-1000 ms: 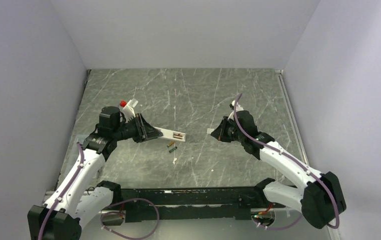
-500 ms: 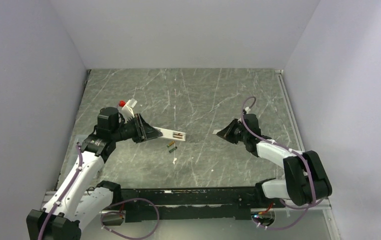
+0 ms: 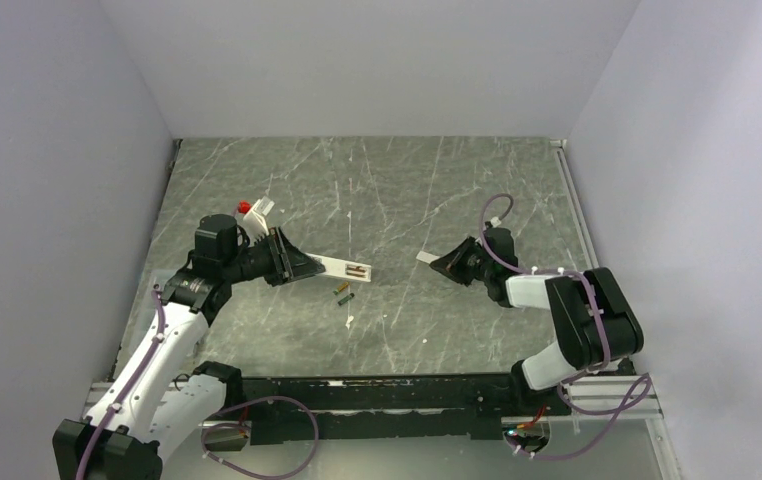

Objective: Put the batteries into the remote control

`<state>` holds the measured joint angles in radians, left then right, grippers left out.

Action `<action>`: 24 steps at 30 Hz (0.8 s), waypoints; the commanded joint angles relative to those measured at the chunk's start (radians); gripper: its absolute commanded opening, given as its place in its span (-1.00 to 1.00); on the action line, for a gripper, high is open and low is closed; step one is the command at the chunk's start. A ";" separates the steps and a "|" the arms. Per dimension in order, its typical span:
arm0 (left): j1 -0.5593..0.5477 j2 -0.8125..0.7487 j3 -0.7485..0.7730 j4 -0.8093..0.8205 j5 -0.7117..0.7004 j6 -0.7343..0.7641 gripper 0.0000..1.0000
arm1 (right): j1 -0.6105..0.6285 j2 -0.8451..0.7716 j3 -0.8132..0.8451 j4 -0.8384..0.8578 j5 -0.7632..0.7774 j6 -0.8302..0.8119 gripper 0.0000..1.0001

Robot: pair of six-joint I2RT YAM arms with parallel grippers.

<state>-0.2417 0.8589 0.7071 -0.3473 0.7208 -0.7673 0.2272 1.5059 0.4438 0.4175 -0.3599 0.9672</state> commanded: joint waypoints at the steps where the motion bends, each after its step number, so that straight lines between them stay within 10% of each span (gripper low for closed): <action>1: 0.001 -0.014 0.003 0.029 0.022 0.009 -1.00 | -0.006 0.029 0.008 0.065 -0.014 0.013 -0.91; 10: 0.001 -0.001 0.007 0.037 0.027 0.012 -1.00 | -0.008 0.002 0.014 0.027 -0.018 -0.019 -0.19; 24: 0.001 -0.011 0.009 0.028 0.028 0.012 -1.00 | -0.008 -0.249 0.051 -0.212 0.022 -0.113 -0.05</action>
<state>-0.2417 0.8612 0.7071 -0.3477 0.7212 -0.7639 0.2237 1.3369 0.4461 0.2874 -0.3668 0.9096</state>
